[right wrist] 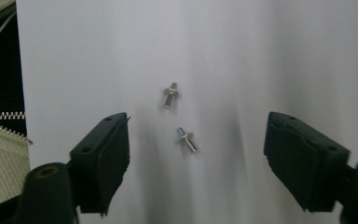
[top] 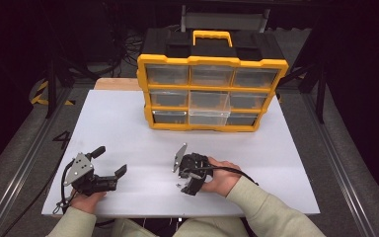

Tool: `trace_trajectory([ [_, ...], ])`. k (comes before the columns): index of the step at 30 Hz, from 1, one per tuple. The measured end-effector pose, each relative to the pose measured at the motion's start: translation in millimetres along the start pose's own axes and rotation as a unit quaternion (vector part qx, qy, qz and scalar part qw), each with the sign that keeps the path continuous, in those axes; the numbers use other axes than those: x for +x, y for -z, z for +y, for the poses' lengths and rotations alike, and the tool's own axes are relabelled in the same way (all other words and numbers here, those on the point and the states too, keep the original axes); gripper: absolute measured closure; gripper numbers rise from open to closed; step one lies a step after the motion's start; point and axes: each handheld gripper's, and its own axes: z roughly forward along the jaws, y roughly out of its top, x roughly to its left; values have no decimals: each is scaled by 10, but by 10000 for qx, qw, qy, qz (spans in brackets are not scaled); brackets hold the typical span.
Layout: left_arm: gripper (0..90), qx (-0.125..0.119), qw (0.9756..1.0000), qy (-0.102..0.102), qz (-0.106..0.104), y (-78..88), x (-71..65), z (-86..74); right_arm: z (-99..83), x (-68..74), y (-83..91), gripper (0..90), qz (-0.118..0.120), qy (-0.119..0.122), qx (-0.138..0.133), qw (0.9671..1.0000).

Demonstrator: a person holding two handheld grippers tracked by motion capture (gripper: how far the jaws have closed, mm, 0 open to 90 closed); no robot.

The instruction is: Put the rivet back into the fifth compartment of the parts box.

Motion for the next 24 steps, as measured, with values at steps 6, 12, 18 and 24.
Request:
trace_trajectory([
  [6, 26, 27, 10000, -17, -3, -2, 5, 0, -5, 21, -90, 394, 99, 65, 127, 9998],
  [12, 26, 27, 10000, 5, -2, -4, 3, -2, -1, 20, -65, 606, 213, 87, 77, 9997],
  [18, 26, 20, 10000, 10, -5, -4, 5, -3, 2, 4, -57, 818, 269, 99, 95, 9995],
  [24, 26, 33, 10000, 8, -7, -1, 7, -2, 13, 3, -54, 827, 258, 92, 157, 9995],
])
